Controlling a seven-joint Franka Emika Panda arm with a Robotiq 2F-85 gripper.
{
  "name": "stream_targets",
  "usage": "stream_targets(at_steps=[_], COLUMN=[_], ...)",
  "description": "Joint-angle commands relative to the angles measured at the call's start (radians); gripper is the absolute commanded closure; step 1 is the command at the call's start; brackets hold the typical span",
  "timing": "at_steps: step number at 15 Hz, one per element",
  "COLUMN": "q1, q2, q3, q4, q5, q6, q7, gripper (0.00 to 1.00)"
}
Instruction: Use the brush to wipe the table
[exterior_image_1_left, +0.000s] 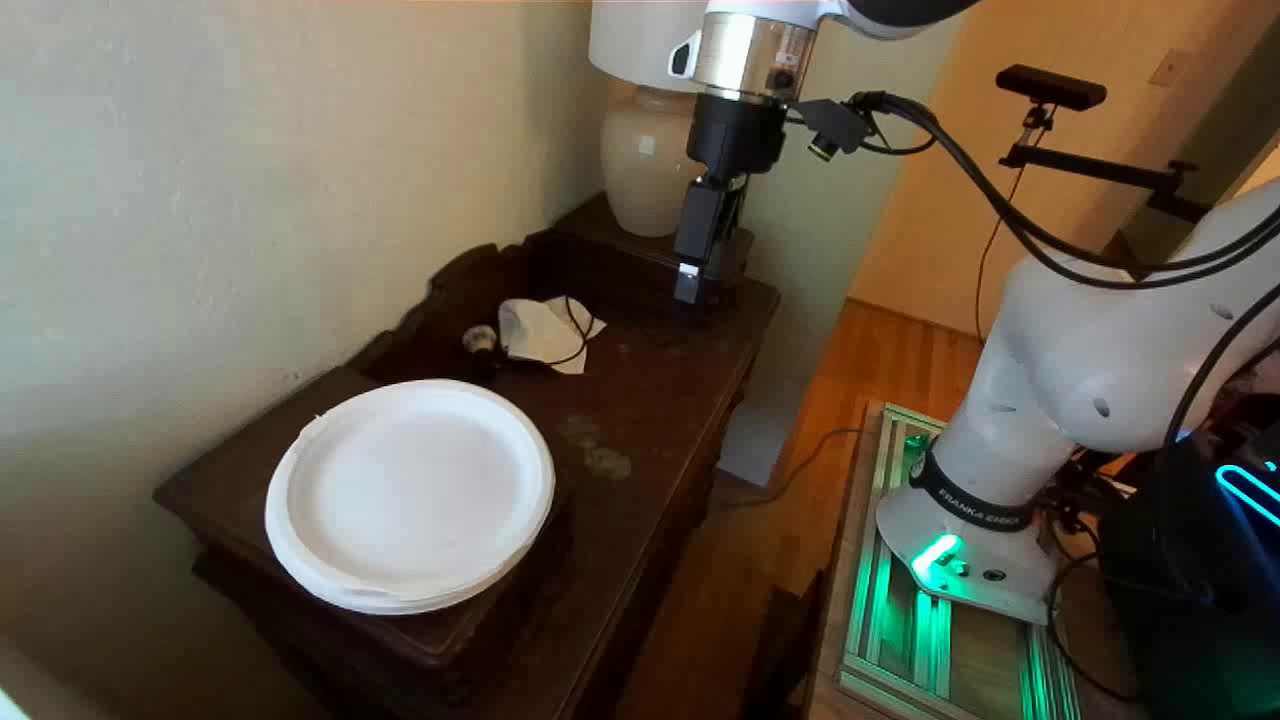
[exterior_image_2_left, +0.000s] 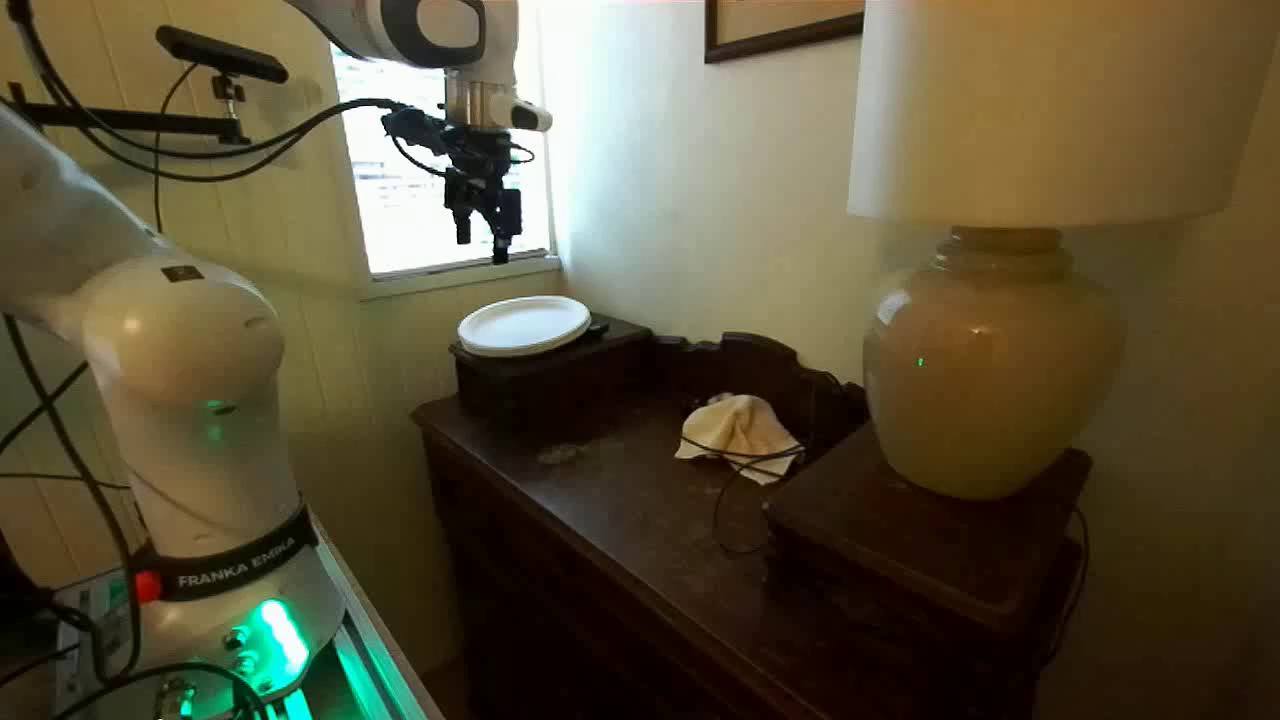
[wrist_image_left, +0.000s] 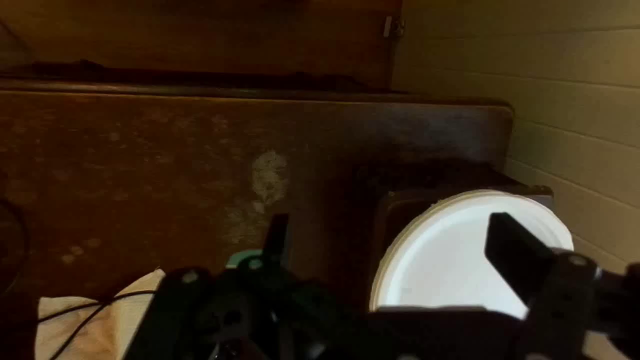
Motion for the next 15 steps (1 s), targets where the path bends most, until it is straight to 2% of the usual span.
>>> stream_targets(at_steps=[1,10,15], q1=[-0.012,-0.012,-0.116], q2=[0.000,0.000,0.156], q3=[0.010,0.010,0.051], q4=[0.003,0.003,0.009], q5=[0.006,0.006,-0.033], q6=[-0.004,-0.004,0.196], q7=[-0.006,-0.006,0.195], gripper=[0.00,0.00,0.00])
